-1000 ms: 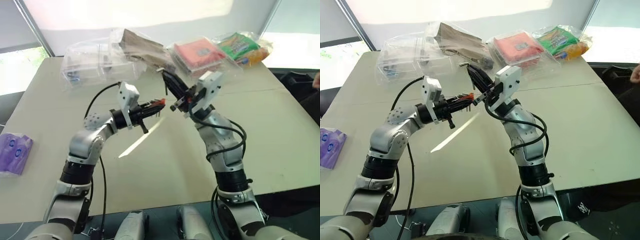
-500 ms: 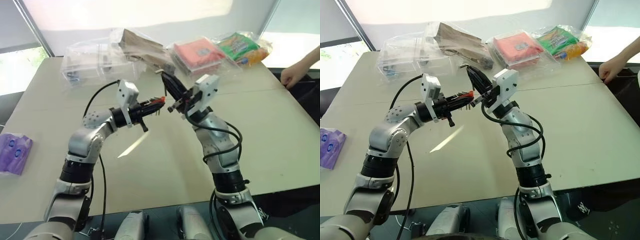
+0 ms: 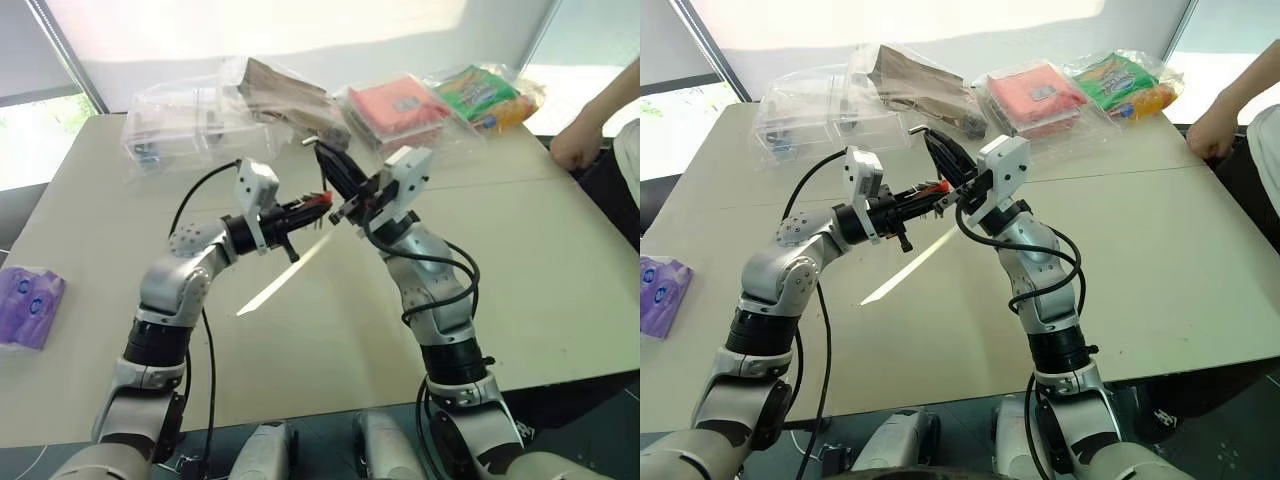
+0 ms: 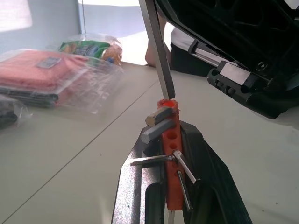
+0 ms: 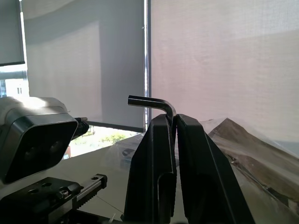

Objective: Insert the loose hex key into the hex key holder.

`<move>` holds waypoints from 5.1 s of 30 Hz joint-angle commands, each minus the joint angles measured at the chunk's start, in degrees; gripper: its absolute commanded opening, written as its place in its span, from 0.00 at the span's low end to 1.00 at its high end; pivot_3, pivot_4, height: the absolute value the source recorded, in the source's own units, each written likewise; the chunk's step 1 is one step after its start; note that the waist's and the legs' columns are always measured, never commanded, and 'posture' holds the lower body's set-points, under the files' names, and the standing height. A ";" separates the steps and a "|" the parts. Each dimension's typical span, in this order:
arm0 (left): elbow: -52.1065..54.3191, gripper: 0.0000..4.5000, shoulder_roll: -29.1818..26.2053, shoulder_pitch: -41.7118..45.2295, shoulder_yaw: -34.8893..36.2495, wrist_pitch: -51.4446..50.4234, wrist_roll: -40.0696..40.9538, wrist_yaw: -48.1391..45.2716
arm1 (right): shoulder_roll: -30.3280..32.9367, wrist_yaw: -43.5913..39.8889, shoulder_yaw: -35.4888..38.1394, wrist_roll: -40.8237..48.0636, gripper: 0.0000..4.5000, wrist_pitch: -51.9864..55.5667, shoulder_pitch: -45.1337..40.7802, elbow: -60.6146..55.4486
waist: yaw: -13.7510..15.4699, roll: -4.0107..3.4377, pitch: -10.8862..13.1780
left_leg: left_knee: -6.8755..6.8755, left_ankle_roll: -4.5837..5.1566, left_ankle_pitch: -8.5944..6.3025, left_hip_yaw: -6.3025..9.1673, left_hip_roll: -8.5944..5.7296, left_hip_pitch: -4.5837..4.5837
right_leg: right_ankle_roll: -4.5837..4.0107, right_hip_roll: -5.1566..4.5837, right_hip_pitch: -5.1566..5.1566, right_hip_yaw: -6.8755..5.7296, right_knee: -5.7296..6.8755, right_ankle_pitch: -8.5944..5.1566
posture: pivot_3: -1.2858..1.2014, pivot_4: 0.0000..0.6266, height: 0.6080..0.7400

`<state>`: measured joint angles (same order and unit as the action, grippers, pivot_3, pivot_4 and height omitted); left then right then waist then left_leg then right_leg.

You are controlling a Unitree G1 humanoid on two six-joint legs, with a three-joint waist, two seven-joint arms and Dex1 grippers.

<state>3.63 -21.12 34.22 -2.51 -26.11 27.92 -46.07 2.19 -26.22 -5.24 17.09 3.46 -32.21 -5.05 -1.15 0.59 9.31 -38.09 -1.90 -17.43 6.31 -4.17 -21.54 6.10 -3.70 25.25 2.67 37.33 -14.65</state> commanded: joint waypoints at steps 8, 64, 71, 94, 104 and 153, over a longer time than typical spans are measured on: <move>2.09 0.00 -0.09 0.35 1.59 0.62 1.35 -0.31 | -0.07 0.19 0.31 -0.38 0.00 -1.73 -0.43 -0.78 | 0.00 0.00 0.00 | 0.00 0.00 0.00 0.00 0.00 0.00 | 0.00 0.00 0.00 0.00 0.00 0.00 | 0.52 0.24 1.00; 2.87 0.00 0.87 1.46 4.52 -3.36 6.18 1.27 | 0.13 1.13 0.80 -1.22 0.00 -3.10 -0.24 -0.04 | -0.01 0.00 0.00 | 0.00 0.00 0.00 0.00 0.00 0.00 | 0.00 0.00 0.00 0.00 0.00 0.00 | 0.52 0.24 1.00; 2.65 0.00 0.75 1.82 4.51 -3.07 6.39 1.60 | 0.41 1.50 0.92 -1.19 0.00 -2.74 0.26 -0.27 | 0.00 0.00 0.00 | 0.00 0.00 0.00 0.00 0.00 0.00 | 0.00 0.00 0.00 0.00 0.00 0.00 | 0.52 0.24 1.00; 2.41 0.00 -0.38 1.05 2.73 0.94 2.69 -0.21 | 6.05 1.06 3.53 -0.18 0.99 0.15 5.88 -4.16 | 0.15 0.00 0.00 | 0.00 0.00 0.00 0.00 0.00 0.00 | 0.00 0.00 -0.01 0.00 -0.01 0.00 | 0.52 0.24 1.00; 1.08 0.00 -0.56 -0.74 1.49 1.74 0.79 -0.89 | 16.10 -1.09 10.74 6.03 0.99 9.13 16.66 -16.28 | 0.39 0.00 0.00 | 0.00 0.02 -0.01 0.00 -0.01 0.01 | 0.00 0.00 -0.06 0.01 -0.05 0.00 | 0.52 0.24 1.00; -19.78 1.00 2.85 7.26 -12.85 1.36 -14.07 -6.09 | 31.32 -9.72 14.85 3.96 1.00 11.44 21.83 -16.07 | 0.76 -0.02 -0.06 | -0.04 0.10 -0.05 0.03 -0.04 0.24 | 0.01 -0.01 -0.51 -0.05 -0.28 0.00 | 0.52 0.24 1.00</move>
<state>-19.69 -17.11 40.88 -13.81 -25.89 14.50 -48.30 32.23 -34.05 9.07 20.83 15.76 -9.87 -20.41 -0.40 0.57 9.25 -38.14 -1.79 -17.49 6.34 -4.22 -21.33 6.11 -3.72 24.75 2.62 37.04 -14.66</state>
